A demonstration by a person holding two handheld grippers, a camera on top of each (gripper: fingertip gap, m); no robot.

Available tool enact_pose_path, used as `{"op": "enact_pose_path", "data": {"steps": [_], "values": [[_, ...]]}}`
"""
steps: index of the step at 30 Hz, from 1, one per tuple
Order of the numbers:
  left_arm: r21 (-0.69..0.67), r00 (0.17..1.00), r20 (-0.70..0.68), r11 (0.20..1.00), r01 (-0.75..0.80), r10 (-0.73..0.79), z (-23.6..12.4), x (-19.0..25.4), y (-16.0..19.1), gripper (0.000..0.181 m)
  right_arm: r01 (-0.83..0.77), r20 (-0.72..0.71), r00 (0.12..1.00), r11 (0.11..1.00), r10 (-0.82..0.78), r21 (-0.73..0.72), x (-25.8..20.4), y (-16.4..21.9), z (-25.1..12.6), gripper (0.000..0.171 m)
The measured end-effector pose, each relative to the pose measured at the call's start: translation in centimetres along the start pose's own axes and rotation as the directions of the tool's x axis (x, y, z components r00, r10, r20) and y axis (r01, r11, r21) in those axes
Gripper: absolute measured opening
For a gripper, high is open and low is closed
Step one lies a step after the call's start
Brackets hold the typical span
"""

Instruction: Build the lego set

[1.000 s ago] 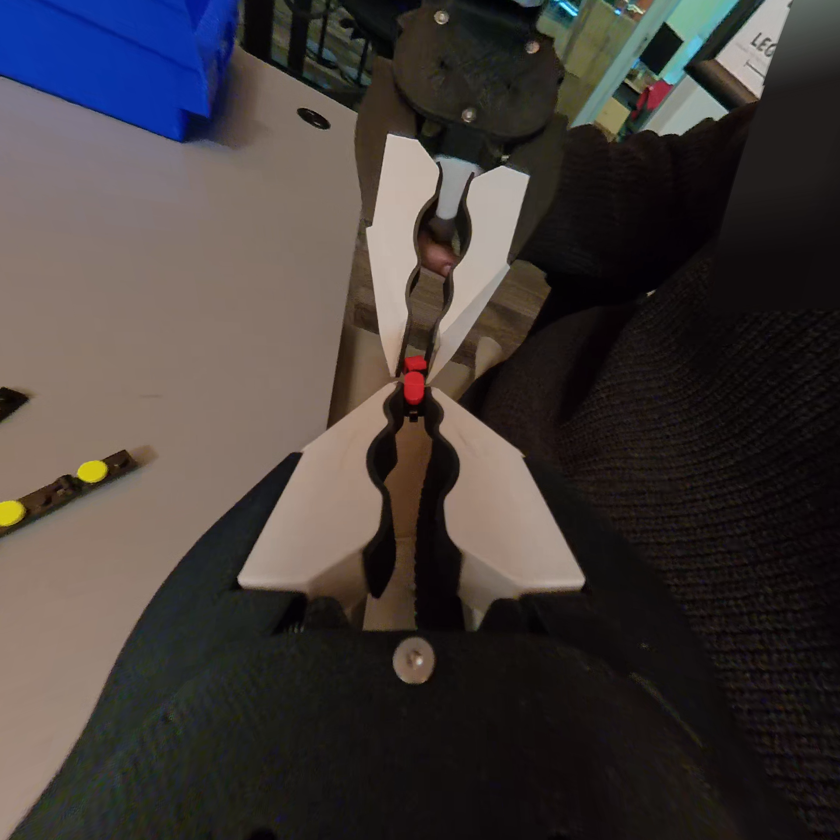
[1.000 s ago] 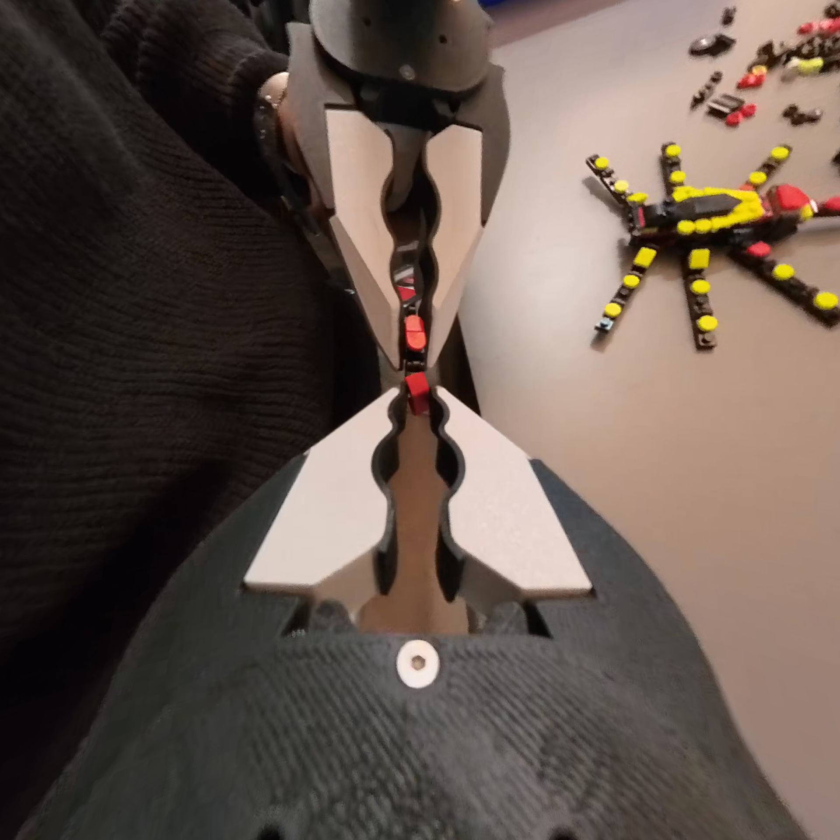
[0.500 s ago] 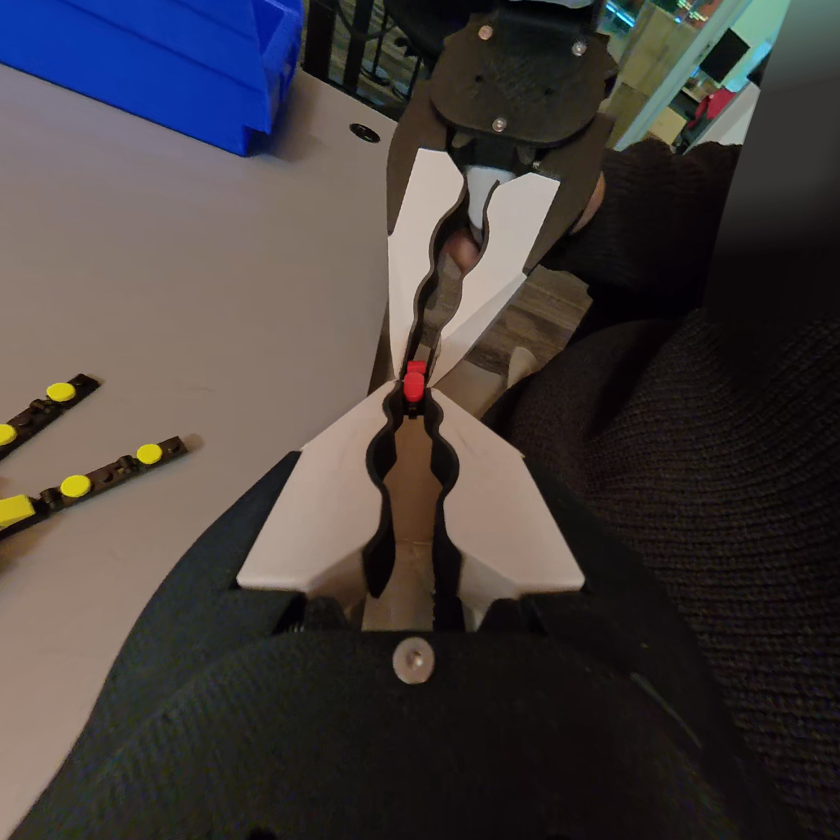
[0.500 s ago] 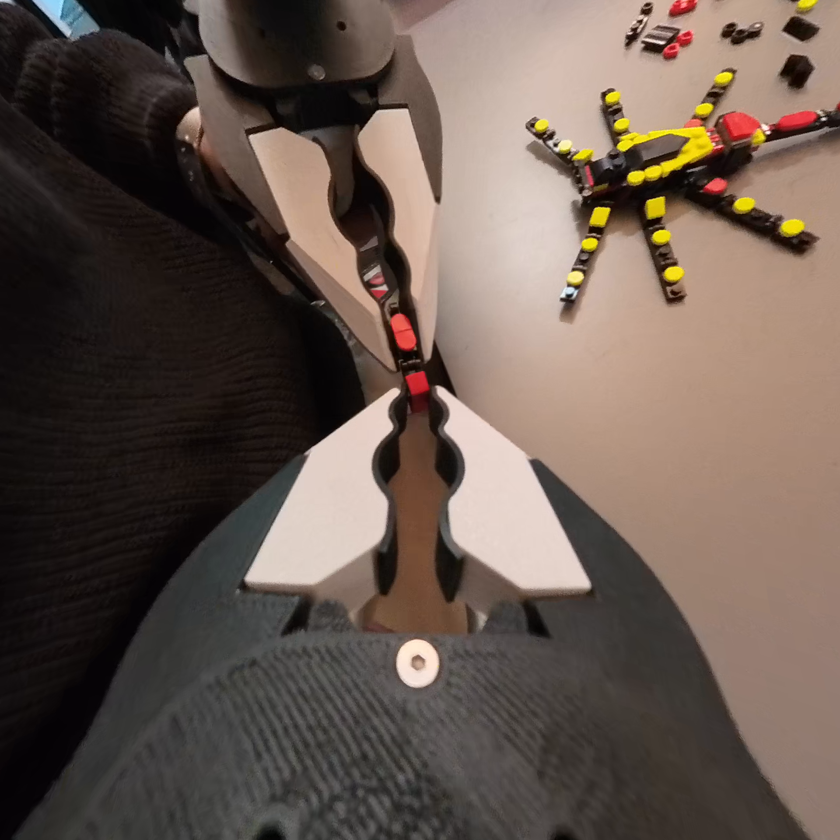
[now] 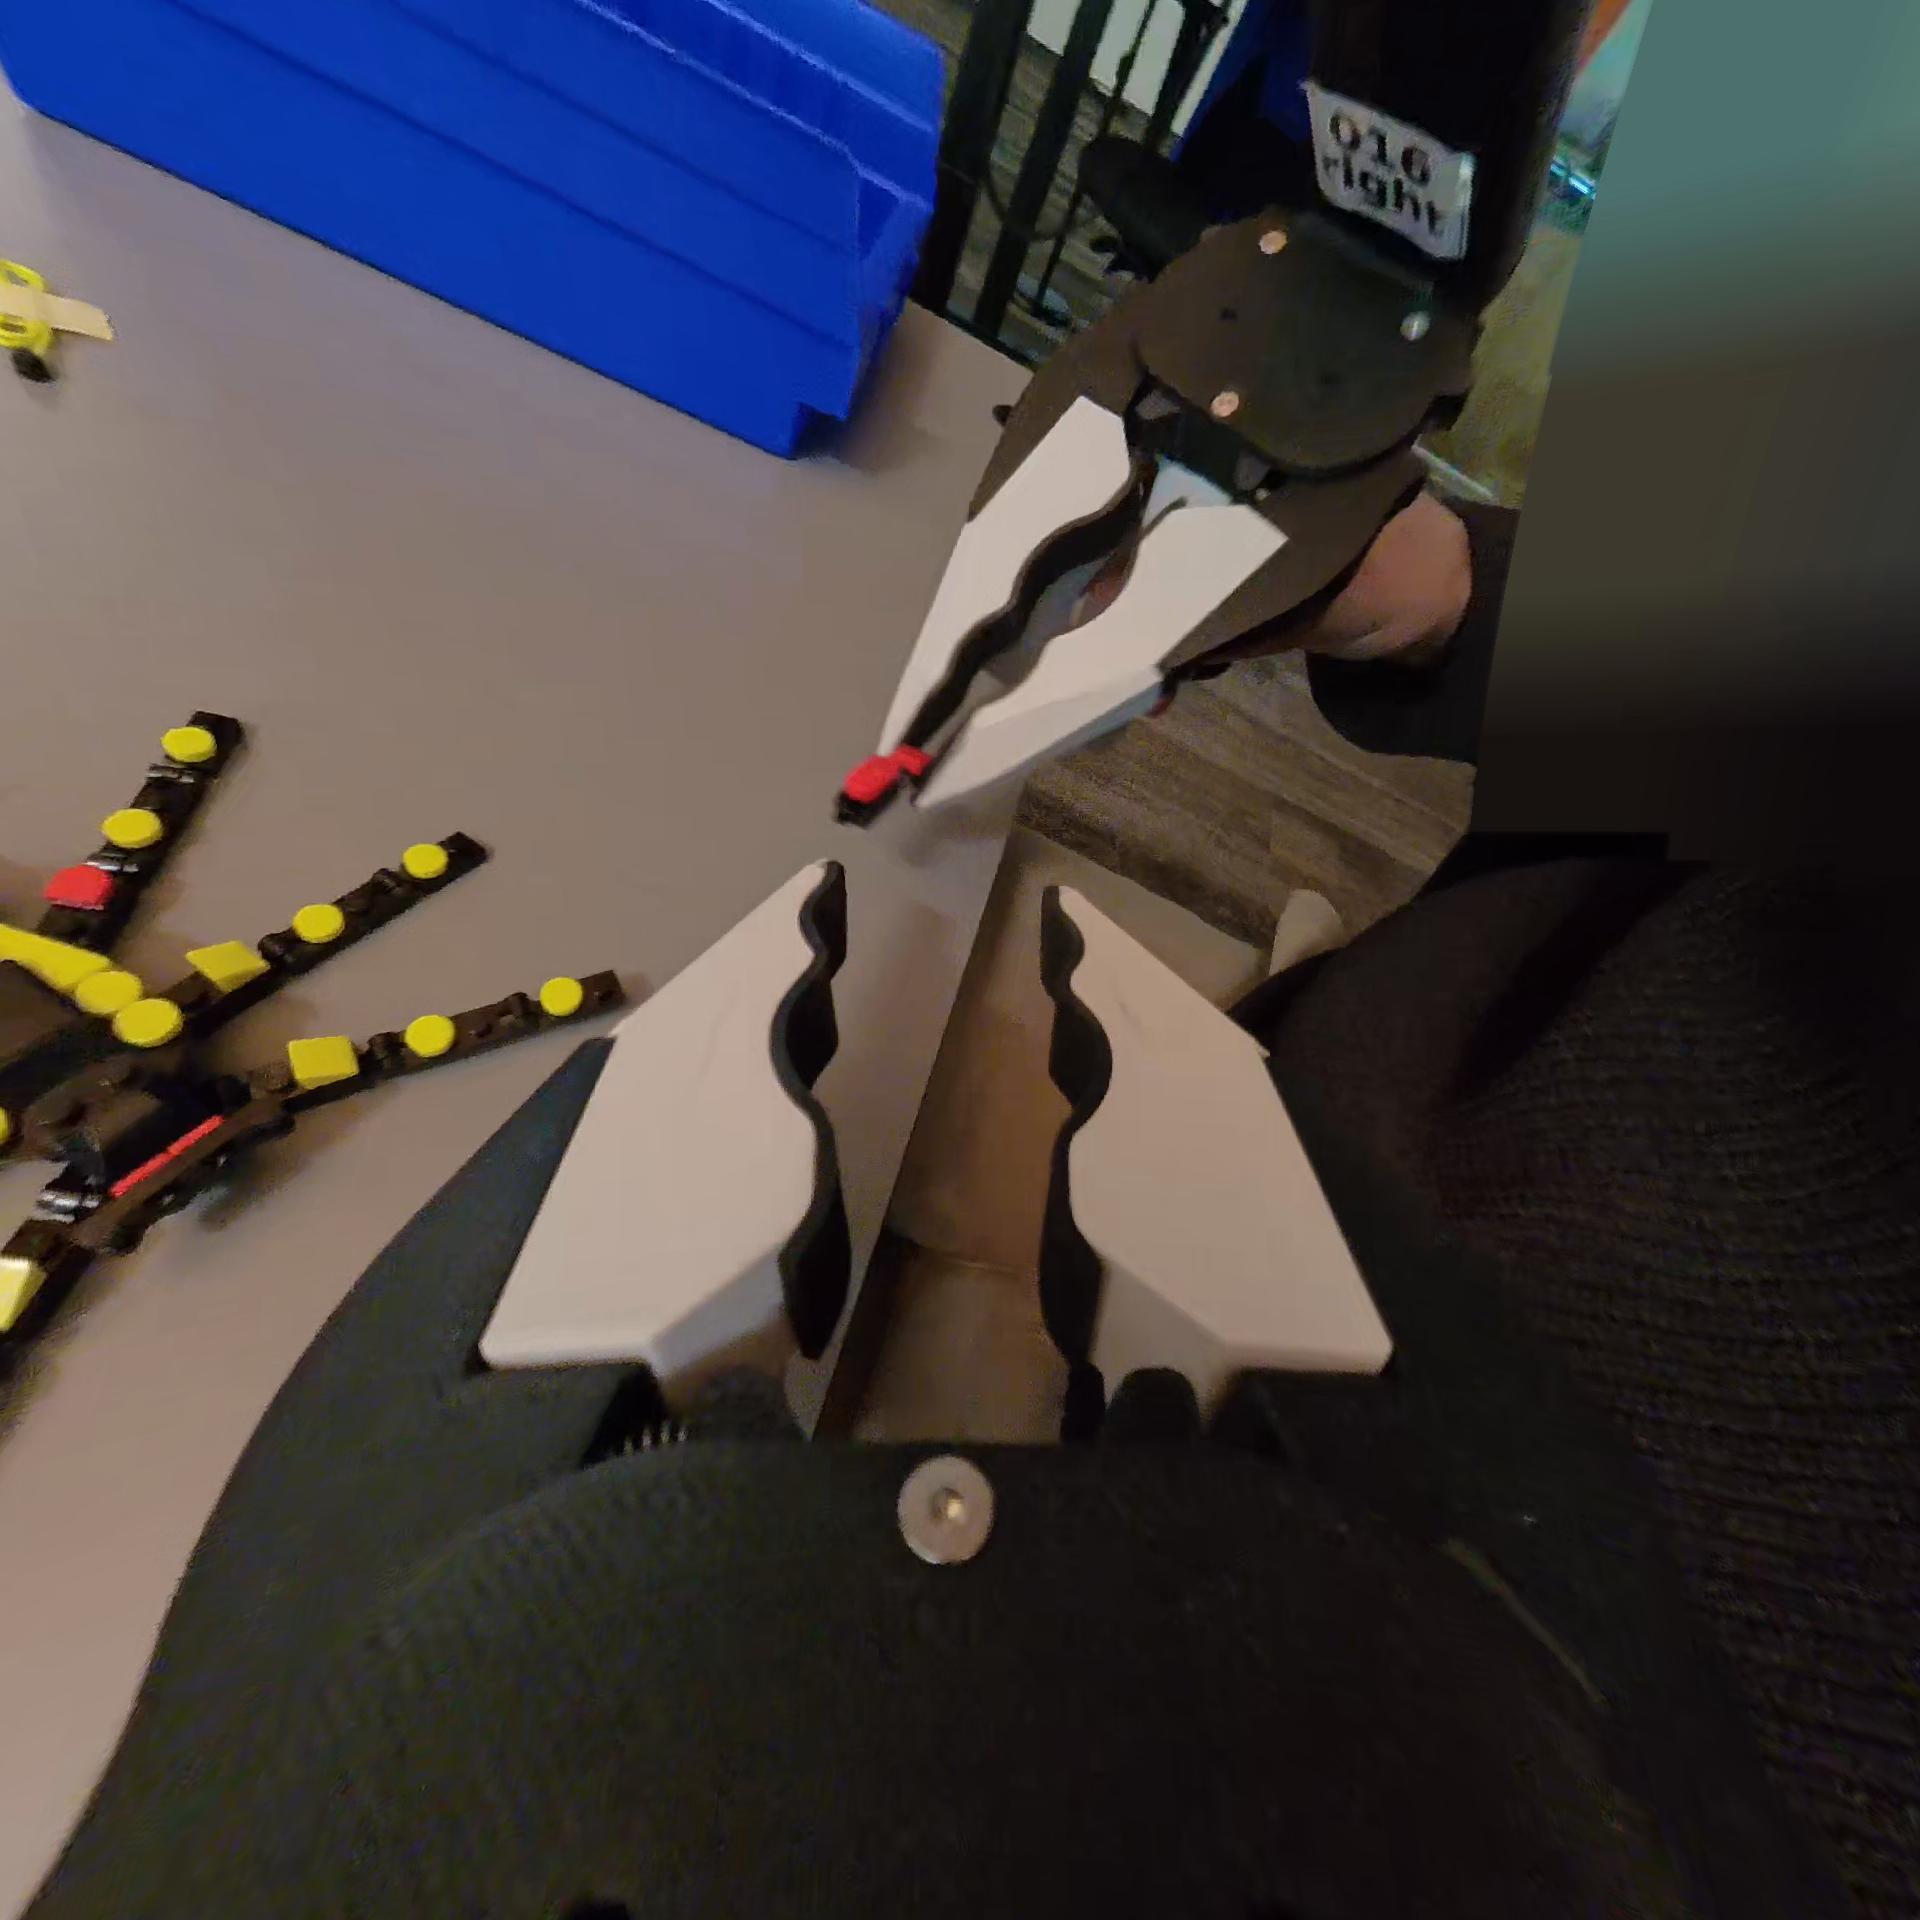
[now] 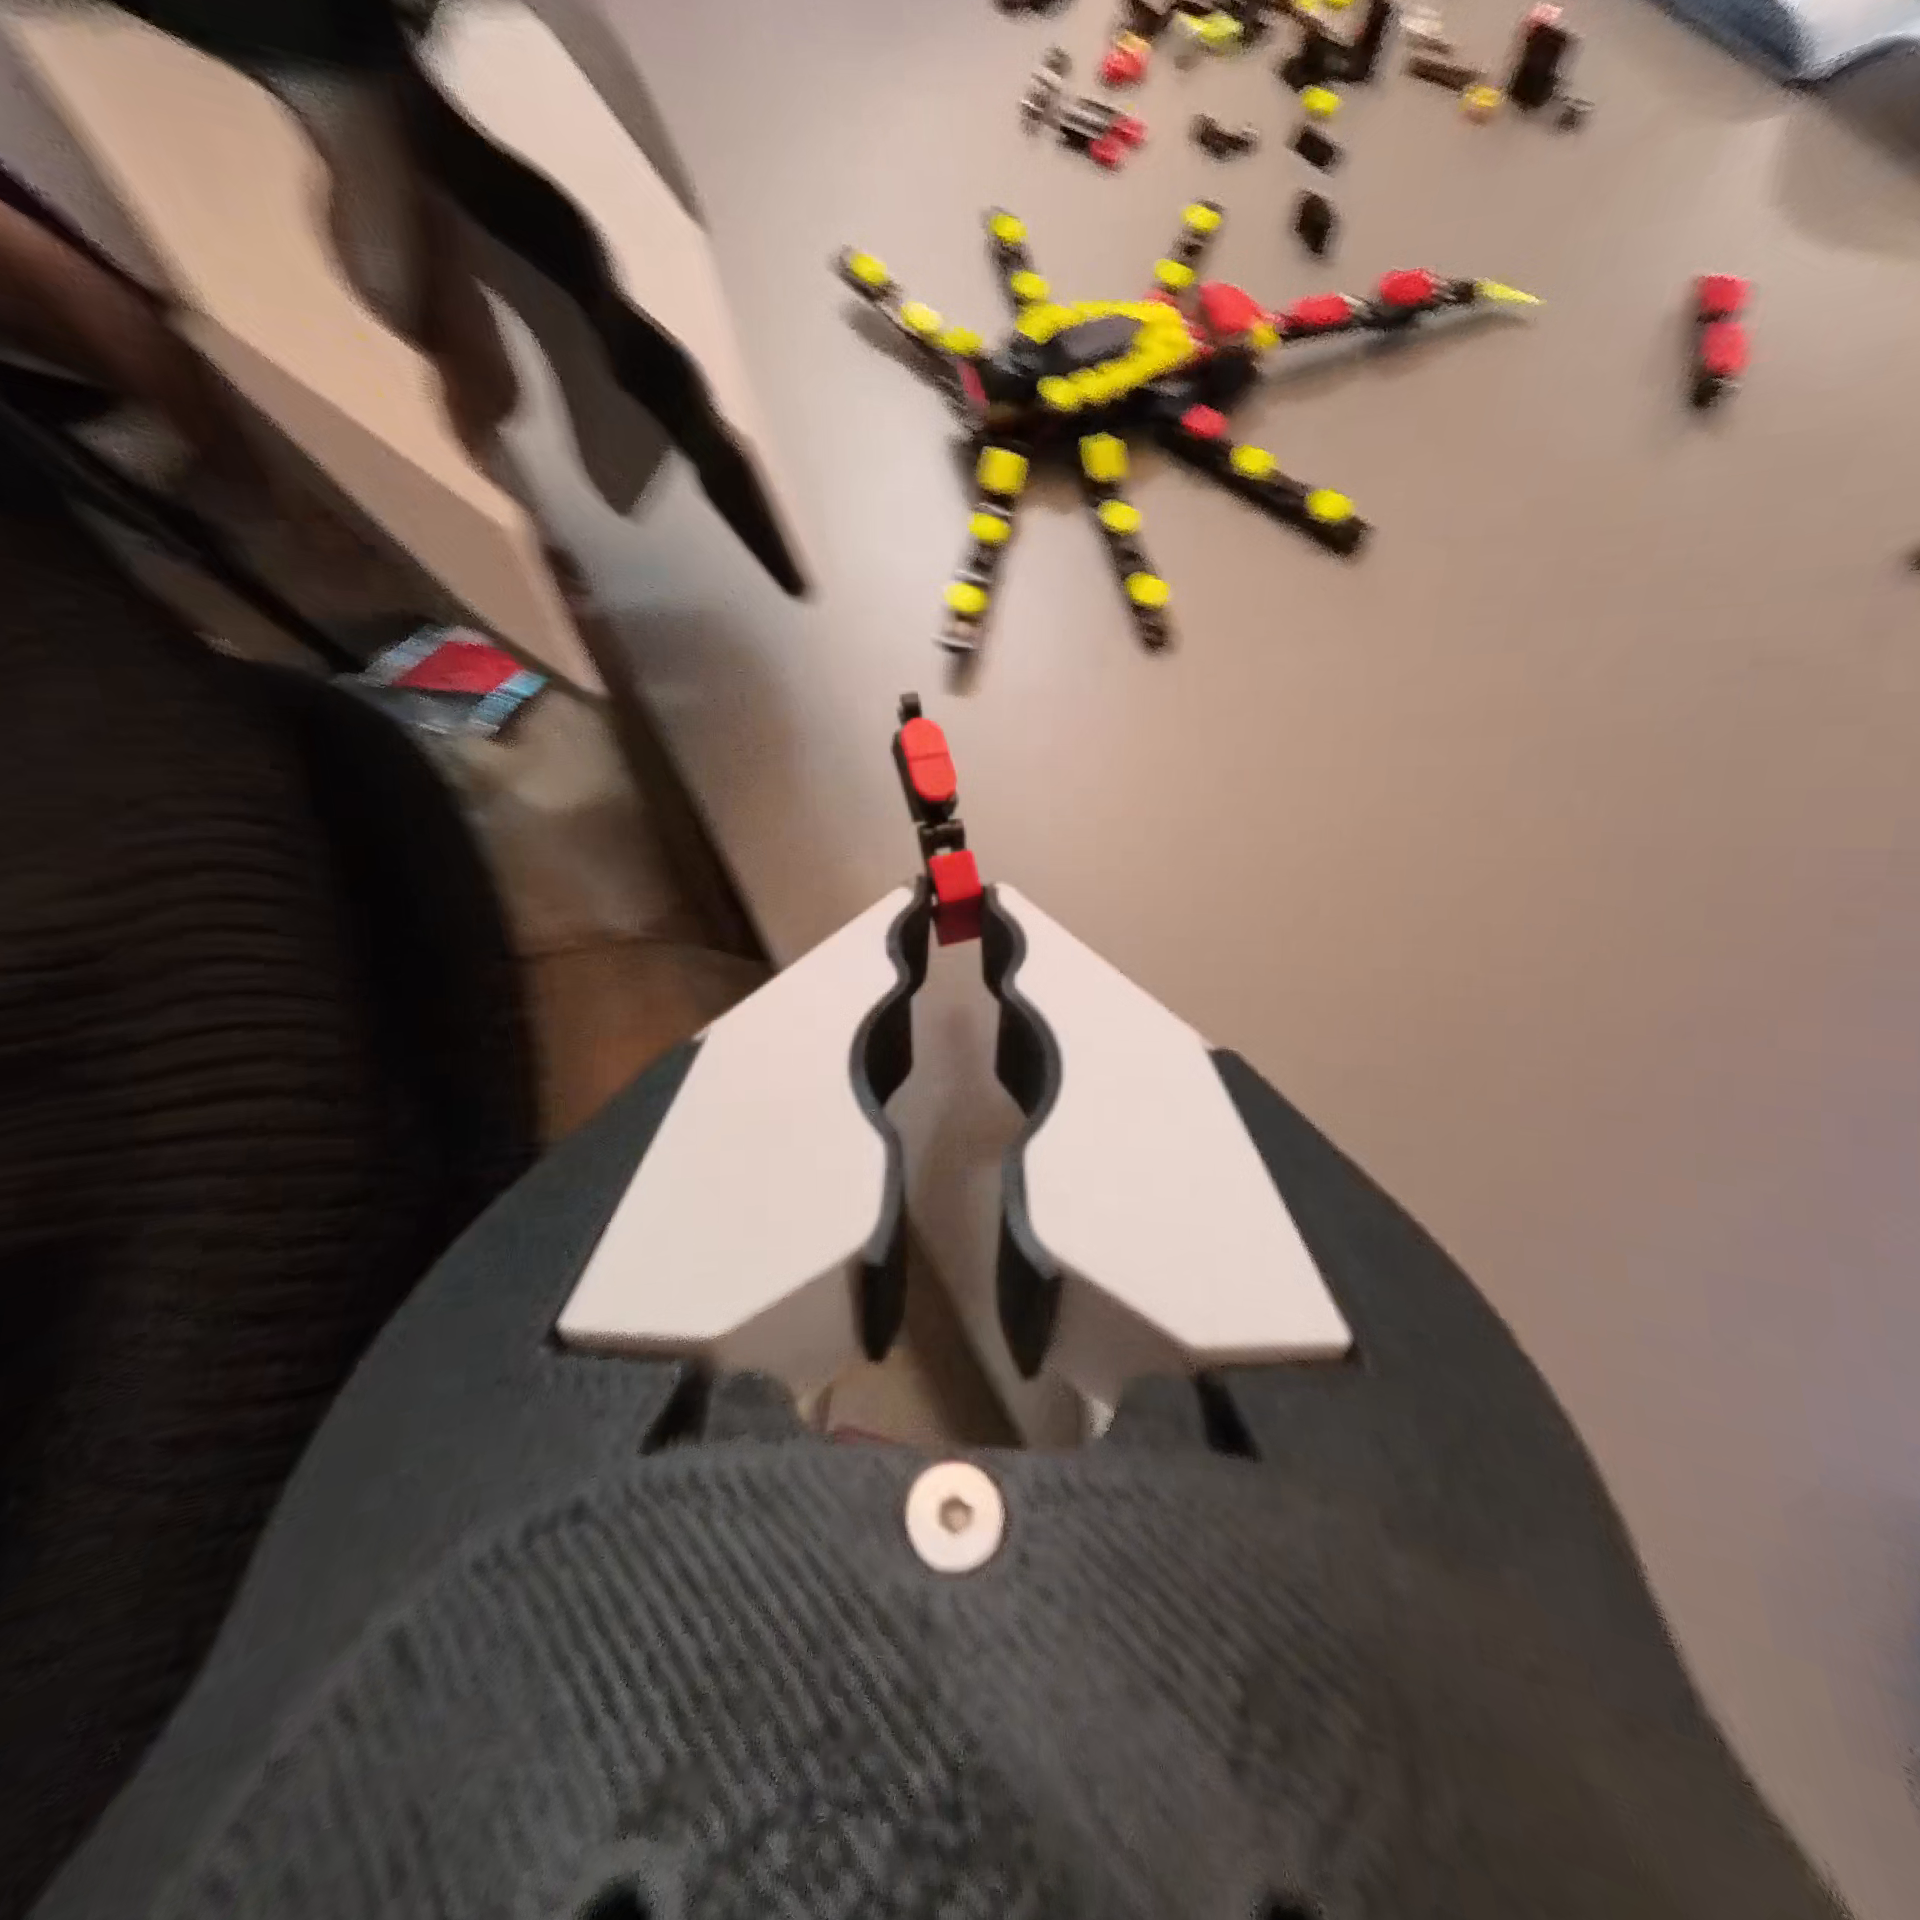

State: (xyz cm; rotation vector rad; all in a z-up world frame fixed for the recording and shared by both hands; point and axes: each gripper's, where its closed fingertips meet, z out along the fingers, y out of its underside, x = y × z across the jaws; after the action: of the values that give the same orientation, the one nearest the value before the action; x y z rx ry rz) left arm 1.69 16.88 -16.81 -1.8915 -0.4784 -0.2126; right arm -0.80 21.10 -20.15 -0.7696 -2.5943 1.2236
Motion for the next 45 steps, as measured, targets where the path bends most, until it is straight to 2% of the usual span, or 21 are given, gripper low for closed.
{"op": "enact_pose_path", "data": {"steps": [4, 9, 13, 18, 22, 23, 24, 26, 27, 29, 33, 40, 45], "values": [[-0.020, 0.998, -0.019, 0.998, 0.060, -0.060, 0.1, 0.0, 0.3, 0.044, 0.075, -0.181, 0.979, 0.993, -0.090, -0.088, 3.6, 1.4, 0.6, 0.008], [-0.021, 0.994, -0.056, 0.996, 0.091, -0.092, 0.0, 0.5, 0.3, 0.045, 0.107, -0.245, 0.958, 0.979, -0.148, -0.171, 4.7, 2.4, 1.7, 0.008], [-0.003, 0.996, -0.044, 0.997, 0.074, -0.074, -0.3, 0.4, 0.0, 0.042, 0.086, -0.261, 0.957, 0.983, -0.127, -0.163, 4.9, 2.3, 1.6, 0.009], [0.008, 0.996, -0.047, 0.997, 0.082, -0.081, -0.5, 0.5, -0.1, 0.042, 0.053, -0.242, 0.968, 0.995, -0.072, -0.086, 4.8, 1.2, 0.8, 0.040], [0.015, 0.995, -0.042, 0.995, 0.095, -0.094, -0.6, 0.3, -0.3, 0.042, 0.043, -0.256, 0.966, 0.996, -0.021, 0.078, 5.2, -1.2, -1.6, 0.063], [0.023, 0.994, -0.040, 0.995, 0.100, -0.099, -0.6, 0.2, -0.4, 0.042, 0.064, -0.267, 0.963, 0.990, -0.029, 0.123, 5.2, -1.9, -2.5, 0.060], [0.030, 0.994, -0.037, 0.994, 0.105, -0.103, -0.7, 0.1, -0.5, 0.042, 0.096, -0.301, 0.953, 0.982, -0.044, 0.161, 5.4, -2.5, -3.4, 0.050], [0.039, 0.993, -0.034, 0.993, 0.112, -0.111, -0.9, -0.1, -0.7, 0.043, 0.171, -0.392, 0.915, 0.972, -0.095, 0.164, 6.0, -2.9, -4.7, 0.043], [0.041, 0.992, -0.038, 0.992, 0.119, -0.118, -0.9, -0.1, -0.7, 0.044, 0.197, -0.418, 0.899, 0.972, -0.129, 0.125, 6.2, -2.5, -4.8, 0.044], [0.053, 0.990, -0.057, 0.989, 0.135, -0.132, -1.1, 0.0, -0.9, 0.044, 0.215, -0.462, 0.874, 0.973, -0.150, 0.090, 6.7, -1.8, -4.5, 0.058], [0.076, 0.985, -0.092, 0.985, 0.156, -0.149, -1.3, 0.2, -1.3, 0.044, 0.189, -0.434, 0.894, 0.973, -0.115, 0.132, 6.4, -1.9, -4.0, 0.074], [0.059, 0.978, -0.104, 0.980, 0.190, -0.183, -1.1, 0.1, -1.1, 0.045, 0.229, -0.432, 0.892, 0.956, -0.132, 0.182, 6.2, -2.4, -4.3, 0.052], [0.063, 0.964, -0.133, 0.969, 0.238, -0.228, -1.0, 0.0, -1.2, 0.046, 0.171, -0.396, 0.915, 0.963, -0.076, 0.210, 6.7, -2.1, -4.0, 0.049]]}}
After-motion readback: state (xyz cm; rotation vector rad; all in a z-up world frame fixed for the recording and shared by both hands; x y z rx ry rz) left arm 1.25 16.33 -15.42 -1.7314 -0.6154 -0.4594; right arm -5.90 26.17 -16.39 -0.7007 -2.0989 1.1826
